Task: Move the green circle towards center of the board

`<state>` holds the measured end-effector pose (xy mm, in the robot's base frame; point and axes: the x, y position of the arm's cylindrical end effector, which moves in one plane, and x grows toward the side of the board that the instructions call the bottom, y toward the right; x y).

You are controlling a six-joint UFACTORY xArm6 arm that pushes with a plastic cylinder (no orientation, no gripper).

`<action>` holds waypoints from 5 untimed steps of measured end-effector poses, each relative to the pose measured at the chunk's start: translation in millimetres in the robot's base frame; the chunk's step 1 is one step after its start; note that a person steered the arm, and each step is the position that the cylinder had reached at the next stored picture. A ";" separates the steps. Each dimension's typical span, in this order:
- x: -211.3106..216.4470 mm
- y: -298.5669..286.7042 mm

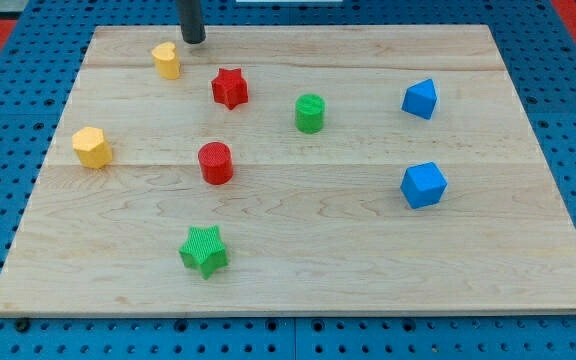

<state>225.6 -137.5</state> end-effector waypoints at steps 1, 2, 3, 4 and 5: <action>15.2 66.6; 68.9 130.9; 128.8 170.0; 160.4 179.6; 138.4 135.6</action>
<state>364.0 -1.9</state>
